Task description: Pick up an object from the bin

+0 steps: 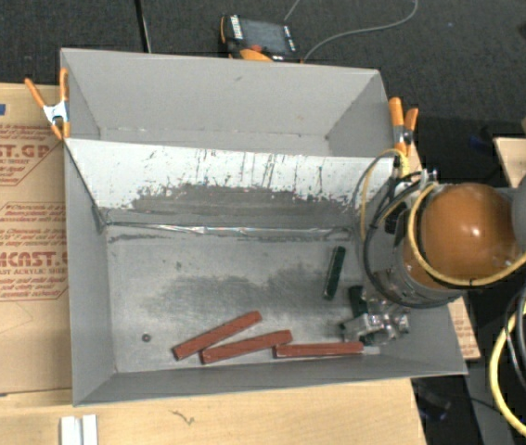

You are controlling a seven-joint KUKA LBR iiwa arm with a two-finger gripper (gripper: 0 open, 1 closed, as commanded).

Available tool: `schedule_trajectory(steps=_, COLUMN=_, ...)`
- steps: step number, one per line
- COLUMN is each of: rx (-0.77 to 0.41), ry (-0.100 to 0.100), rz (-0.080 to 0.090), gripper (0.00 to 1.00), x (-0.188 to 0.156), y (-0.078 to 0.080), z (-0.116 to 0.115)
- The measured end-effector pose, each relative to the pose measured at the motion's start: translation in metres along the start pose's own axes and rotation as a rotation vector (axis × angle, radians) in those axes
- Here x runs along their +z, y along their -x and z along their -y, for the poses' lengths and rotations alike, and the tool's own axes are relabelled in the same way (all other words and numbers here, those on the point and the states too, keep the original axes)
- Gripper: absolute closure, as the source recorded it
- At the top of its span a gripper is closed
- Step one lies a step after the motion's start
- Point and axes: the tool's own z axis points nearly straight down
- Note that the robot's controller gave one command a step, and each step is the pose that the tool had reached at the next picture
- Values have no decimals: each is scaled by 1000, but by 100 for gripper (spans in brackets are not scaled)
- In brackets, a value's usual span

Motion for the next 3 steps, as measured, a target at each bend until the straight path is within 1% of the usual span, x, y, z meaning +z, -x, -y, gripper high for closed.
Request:
schedule_trajectory(steps=1, rx=-30, ry=-2, rz=1, gripper=100, x=0, y=0, z=-1)
schedule_trajectory(steps=2, rx=-52, ry=-1, rz=-6, gripper=100, x=0, y=9, z=-1)
schedule_trajectory(steps=3, rx=-72, ry=1, rz=-5, gripper=100, x=0, y=8, z=0)
